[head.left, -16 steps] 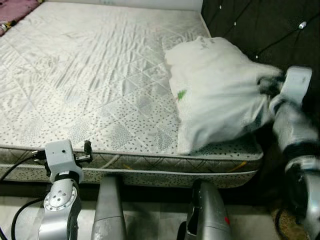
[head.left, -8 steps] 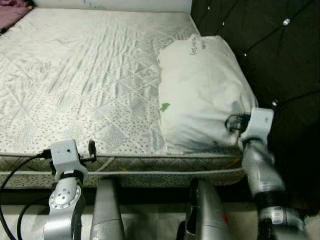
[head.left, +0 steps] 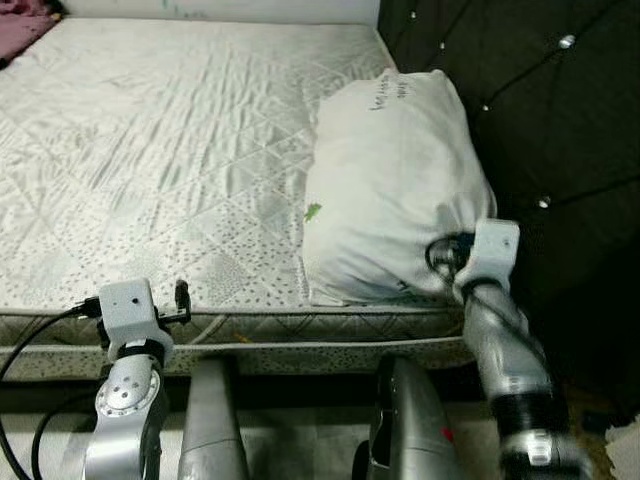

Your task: Clean up the room

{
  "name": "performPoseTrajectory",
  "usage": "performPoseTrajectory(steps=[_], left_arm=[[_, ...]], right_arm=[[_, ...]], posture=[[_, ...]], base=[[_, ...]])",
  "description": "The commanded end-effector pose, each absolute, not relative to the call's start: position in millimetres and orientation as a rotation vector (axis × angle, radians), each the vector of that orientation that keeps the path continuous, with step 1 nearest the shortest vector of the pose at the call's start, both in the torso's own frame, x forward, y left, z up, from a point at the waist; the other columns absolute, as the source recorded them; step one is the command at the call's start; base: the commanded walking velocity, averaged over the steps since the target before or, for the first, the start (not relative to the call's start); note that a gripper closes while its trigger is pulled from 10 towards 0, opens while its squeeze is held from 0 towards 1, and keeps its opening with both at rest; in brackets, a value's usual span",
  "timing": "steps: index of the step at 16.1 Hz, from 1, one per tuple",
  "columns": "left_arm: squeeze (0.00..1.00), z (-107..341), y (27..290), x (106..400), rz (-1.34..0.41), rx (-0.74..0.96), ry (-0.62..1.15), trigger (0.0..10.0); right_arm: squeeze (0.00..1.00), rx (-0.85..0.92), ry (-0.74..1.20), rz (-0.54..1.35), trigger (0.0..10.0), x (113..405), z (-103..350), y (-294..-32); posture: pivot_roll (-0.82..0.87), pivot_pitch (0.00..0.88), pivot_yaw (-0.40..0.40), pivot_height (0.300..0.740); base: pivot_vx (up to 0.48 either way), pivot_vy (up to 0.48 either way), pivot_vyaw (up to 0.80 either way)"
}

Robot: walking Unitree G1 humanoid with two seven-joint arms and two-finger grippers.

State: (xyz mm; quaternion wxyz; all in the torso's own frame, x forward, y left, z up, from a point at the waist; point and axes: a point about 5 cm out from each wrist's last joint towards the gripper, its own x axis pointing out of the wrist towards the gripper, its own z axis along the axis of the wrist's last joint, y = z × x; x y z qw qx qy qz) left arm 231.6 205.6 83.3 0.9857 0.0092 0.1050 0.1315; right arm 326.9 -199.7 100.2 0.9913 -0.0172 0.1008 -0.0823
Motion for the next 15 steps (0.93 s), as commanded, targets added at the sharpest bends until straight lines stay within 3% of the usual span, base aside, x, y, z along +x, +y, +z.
performPoseTrajectory(steps=[1, 5, 8, 11, 14, 15], left_arm=[[0.00, 82.1, 206.6, 232.1, 0.260, 0.015, 0.212, 10.0], [0.00, 82.4, 203.3, 233.0, 0.255, 0.010, 0.212, 10.0], [0.00, 83.6, 207.4, 232.6, 0.268, 0.016, 0.208, 10.0], [0.00, 83.6, 208.3, 229.6, 0.274, 0.017, 0.211, 10.0], [0.00, 83.6, 207.6, 229.8, 0.267, 0.023, 0.215, 10.0], [0.00, 84.1, 207.1, 230.9, 0.262, 0.024, 0.214, 10.0]], right_arm=[[0.00, -0.040, 0.208, -0.172, 0.0, 340.4, 108.8, -211.2], [0.00, -0.048, 0.194, -0.308, 0.0, 371.0, 155.1, -273.6], [0.00, -0.059, 0.152, -0.361, 0.0, 377.4, 184.3, -298.7], [0.00, -0.060, 0.140, -0.391, 0.0, 376.9, 188.0, -306.4], [0.00, -0.063, 0.189, -0.345, 0.0, 374.6, 163.8, -294.0], [0.00, -0.073, 0.210, -0.317, 5.3, 372.9, 151.2, -285.9]], posture=[[0.12, 0.000, -0.022, 0.520], [0.12, 0.000, -0.022, 0.520], [0.13, 0.000, -0.027, 0.520], [0.15, 0.000, -0.028, 0.520], [0.14, 0.000, -0.021, 0.520], [0.14, 0.000, -0.016, 0.520]], base=[[0.000, 0.000, 0.00], [0.000, 0.000, 0.00], [0.000, 0.000, 0.00], [0.000, 0.000, 0.00], [0.000, 0.000, 0.00], [0.000, 0.000, 0.00]])
